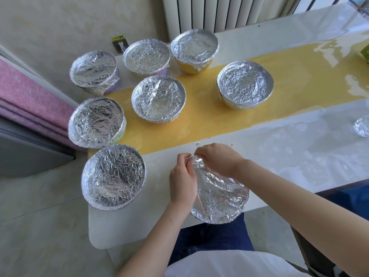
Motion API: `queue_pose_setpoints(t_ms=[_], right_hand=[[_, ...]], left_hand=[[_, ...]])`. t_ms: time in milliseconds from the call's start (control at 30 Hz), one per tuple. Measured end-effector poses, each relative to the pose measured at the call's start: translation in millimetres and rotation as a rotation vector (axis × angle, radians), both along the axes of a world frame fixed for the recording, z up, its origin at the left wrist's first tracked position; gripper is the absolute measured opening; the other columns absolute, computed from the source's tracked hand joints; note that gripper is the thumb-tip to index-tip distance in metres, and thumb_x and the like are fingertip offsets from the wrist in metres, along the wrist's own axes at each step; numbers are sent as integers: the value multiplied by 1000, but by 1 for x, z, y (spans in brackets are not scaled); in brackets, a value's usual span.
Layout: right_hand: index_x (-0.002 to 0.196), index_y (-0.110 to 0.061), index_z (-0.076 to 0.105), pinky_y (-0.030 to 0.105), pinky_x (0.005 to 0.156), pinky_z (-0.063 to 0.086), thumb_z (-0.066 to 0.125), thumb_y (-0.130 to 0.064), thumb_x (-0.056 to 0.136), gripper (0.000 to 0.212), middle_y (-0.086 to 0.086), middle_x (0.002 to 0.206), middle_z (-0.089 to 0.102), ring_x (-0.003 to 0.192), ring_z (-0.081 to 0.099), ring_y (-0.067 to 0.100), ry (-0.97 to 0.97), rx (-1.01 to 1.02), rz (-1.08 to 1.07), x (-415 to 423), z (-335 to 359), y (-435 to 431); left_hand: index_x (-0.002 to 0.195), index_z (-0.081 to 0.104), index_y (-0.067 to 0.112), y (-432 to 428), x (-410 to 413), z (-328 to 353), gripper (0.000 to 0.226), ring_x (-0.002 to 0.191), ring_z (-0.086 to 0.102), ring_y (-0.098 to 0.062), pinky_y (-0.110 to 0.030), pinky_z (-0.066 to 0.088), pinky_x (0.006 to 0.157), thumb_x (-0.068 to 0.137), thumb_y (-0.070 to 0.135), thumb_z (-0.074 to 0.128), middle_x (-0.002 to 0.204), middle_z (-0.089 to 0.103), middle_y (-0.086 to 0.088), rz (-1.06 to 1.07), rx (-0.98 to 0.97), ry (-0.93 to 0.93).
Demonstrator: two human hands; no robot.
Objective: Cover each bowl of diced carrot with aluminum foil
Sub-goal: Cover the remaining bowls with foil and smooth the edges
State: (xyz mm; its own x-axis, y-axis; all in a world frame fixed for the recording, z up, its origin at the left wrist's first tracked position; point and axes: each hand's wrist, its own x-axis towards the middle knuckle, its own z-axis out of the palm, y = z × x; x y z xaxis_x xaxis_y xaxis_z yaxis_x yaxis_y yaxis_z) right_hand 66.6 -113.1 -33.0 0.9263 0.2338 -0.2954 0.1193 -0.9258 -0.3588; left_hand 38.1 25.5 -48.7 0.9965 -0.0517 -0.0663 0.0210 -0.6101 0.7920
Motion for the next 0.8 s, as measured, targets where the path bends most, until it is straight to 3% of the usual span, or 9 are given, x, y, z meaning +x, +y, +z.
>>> queue_pose_setpoints(t_ms=[100, 233, 300, 400, 467, 700, 800], right_hand=[[96, -12, 60, 40, 68, 49, 47, -9, 90, 15, 8, 87, 66, 80, 60, 31, -24, 24, -17, -1, -1, 3], [92, -13, 59, 39, 68, 48, 47, -9, 90, 13, 8, 88, 67, 81, 59, 32, -23, 40, -33, -2, -1, 2], [99, -13, 62, 39, 73, 48, 45, -7, 91, 19, 7, 95, 67, 88, 60, 31, -35, 79, -30, -4, -2, 6], [121, -14, 61, 37, 90, 43, 43, -6, 94, 33, 6, 113, 66, 103, 59, 29, -106, 162, 15, -9, -4, 9], [123, -15, 60, 35, 93, 40, 42, -7, 94, 35, 5, 117, 65, 107, 57, 28, -94, 172, 35, -9, -2, 6], [128, -12, 54, 28, 97, 36, 36, -16, 101, 33, 6, 125, 60, 116, 53, 24, -11, 213, -34, -8, 1, 2], [124, -16, 58, 22, 82, 37, 37, -18, 101, 31, 2, 120, 64, 109, 58, 22, 19, 275, -172, -11, 5, -8]], left_hand=[[108, 53, 9, 2, 1, 6, 14, 68, 59, -18, -28, 43, 64, 96, 14, 47, 86, 63, 2, 46, -115, 100], [101, 61, 12, 7, -7, 0, 24, 48, 40, -12, -29, 34, 52, 99, 15, 37, 56, 48, 6, 51, -131, 190], [98, 61, 11, 7, -12, 4, 26, 44, 39, -9, -23, 32, 49, 100, 12, 36, 52, 44, 7, 76, -151, 196], [95, 57, 16, 5, -15, 11, 25, 48, 52, 0, -11, 35, 47, 99, 5, 34, 53, 46, 1, 96, -149, 187], [98, 60, 12, 4, -15, 12, 26, 50, 52, 1, -11, 35, 48, 99, 6, 35, 54, 50, 0, 95, -129, 153], [104, 61, 7, 4, -16, 12, 26, 46, 49, -2, -11, 33, 45, 99, 6, 35, 50, 44, 2, 70, -109, 126], [102, 60, 5, 4, -17, 6, 25, 45, 46, -3, -14, 30, 45, 99, 6, 35, 50, 41, 5, 82, -92, 133]])
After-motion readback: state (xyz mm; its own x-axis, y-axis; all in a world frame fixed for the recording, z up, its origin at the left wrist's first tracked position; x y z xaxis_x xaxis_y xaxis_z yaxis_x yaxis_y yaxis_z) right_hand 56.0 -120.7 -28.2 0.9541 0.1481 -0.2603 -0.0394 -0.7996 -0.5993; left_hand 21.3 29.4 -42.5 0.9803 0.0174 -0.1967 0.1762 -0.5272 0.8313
